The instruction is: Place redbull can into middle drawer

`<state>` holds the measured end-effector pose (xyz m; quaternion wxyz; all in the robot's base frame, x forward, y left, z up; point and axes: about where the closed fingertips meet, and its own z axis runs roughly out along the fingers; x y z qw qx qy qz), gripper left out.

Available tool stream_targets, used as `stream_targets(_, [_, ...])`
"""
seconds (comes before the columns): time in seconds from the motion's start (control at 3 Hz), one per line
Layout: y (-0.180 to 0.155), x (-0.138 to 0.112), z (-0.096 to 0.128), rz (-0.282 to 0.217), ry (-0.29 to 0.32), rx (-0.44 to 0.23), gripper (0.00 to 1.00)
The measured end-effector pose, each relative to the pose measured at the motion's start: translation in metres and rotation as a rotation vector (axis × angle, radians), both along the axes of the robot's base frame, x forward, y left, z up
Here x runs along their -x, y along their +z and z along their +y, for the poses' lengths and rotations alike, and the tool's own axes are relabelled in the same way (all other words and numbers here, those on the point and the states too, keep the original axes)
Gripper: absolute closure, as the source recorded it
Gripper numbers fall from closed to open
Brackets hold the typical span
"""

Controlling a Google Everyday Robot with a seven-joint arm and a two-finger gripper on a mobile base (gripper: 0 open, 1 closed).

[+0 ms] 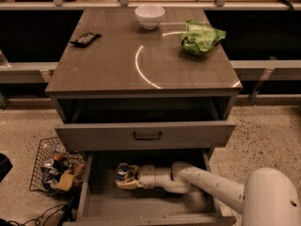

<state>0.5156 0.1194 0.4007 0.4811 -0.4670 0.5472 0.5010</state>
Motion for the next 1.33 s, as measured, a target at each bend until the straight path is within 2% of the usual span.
stream_targets(1.0, [0.0004, 0.0001, 0.0002, 0.0, 0.0, 0.0, 0.13])
stream_targets(1.33, [0.0009, 0.001, 0.0025, 0.001, 0.004, -0.002, 0.0])
